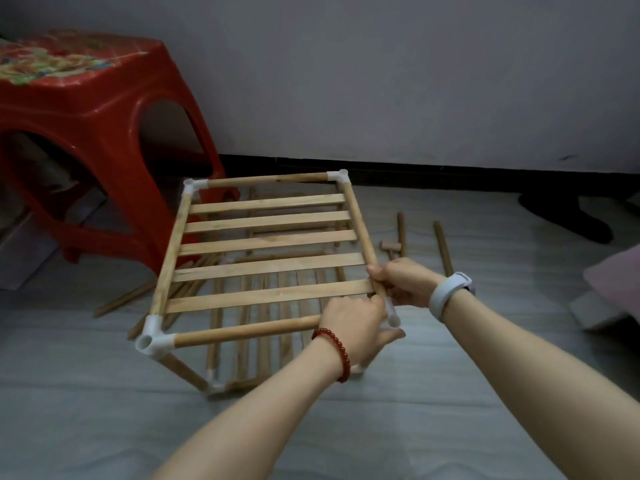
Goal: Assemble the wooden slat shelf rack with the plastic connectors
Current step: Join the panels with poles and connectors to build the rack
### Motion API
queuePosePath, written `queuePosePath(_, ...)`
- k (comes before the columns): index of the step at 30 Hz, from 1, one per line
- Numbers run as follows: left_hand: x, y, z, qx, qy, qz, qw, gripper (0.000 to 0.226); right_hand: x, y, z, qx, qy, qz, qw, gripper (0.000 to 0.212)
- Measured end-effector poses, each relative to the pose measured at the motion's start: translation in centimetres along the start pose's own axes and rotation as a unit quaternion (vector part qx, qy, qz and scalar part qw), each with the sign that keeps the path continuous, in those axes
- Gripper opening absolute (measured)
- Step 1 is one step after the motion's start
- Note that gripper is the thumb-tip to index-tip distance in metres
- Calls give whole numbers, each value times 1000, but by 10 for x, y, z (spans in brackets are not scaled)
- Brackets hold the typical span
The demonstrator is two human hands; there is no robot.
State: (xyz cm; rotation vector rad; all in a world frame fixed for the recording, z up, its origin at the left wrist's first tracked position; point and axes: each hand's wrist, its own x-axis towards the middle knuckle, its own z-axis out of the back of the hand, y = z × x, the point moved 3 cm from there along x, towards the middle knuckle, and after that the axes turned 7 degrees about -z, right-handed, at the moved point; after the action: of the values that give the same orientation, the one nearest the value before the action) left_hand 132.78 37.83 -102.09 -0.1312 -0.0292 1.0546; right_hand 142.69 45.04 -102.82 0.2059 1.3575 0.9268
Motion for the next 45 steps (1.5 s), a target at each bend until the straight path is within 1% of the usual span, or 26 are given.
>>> queuePosePath(3, 4, 2, 2, 25, 18, -24, 999, 52, 6, 1, 1, 6, 4, 4, 1000, 20)
queuePosePath(6, 5, 0, 2, 25, 20, -35, 999, 50, 7, 2, 2, 5, 2, 16, 1000, 21)
queuePosePath(12, 0, 4, -4, 4, 7, -33, 999, 51, 5, 0, -1, 22, 7, 45, 999, 23)
queuePosePath(14, -1, 3, -1, -31, 2, -34, 999, 43, 4, -7, 0, 45, 10, 67, 997, 25)
queuePosePath(16, -4, 5, 3, -113, 3, -27, 993, 30, 2, -19, 3, 71, 1, 94, 993, 28)
queuePosePath(17, -6, 10, 5, -140, 3, -22, 990, 28, 0, -26, 5, 83, -11, 102, 991, 29)
queuePosePath(18, -8, 16, 9, -145, -7, -15, 989, 29, -2, -33, 6, 95, -20, 106, 990, 29)
queuePosePath(21, 1, 48, 19, -85, -66, 20, 994, 34, -14, -53, 3, 105, -16, 105, 989, 37)
queuePosePath(22, 9, 55, 21, -64, -64, 28, 996, 37, -18, -58, -1, 93, -4, 109, 990, 37)
queuePosePath(24, 33, 56, 18, -51, -8, 14, 999, 43, -25, -63, -9, 68, 13, 121, 990, 31)
queuePosePath(26, 55, 47, 5, -48, 53, -19, 997, 43, -27, -64, -15, 87, 36, 113, 989, 26)
queuePosePath(28, 69, 41, -7, -47, 59, -40, 996, 40, -23, -65, -21, 107, 45, 108, 987, 25)
queuePosePath(30, 80, 42, -15, -52, 30, -34, 998, 42, -21, -63, -22, 96, -1, 136, 986, 34)
queuePosePath(33, 90, 41, -16, -58, -6, -45, 997, 69, -18, -67, -24, 93, -89, 189, 974, 38)
queuePosePath(36, 95, 43, -17, -73, -34, -50, 995, 74, -15, -71, -29, 56, -171, 232, 956, 42)
queuePosePath(37, 95, 45, -16, -77, -50, -51, 994, 78, -15, -71, -31, 43, -184, 243, 951, 42)
queuePosePath(39, 93, 48, -18, -80, -61, -48, 994, 82, -16, -70, -34, 30, -185, 258, 948, 40)
queuePosePath(45, 95, 48, -18, -85, -75, -51, 992, 81, -18, -71, -30, 44, -157, 238, 958, 40)
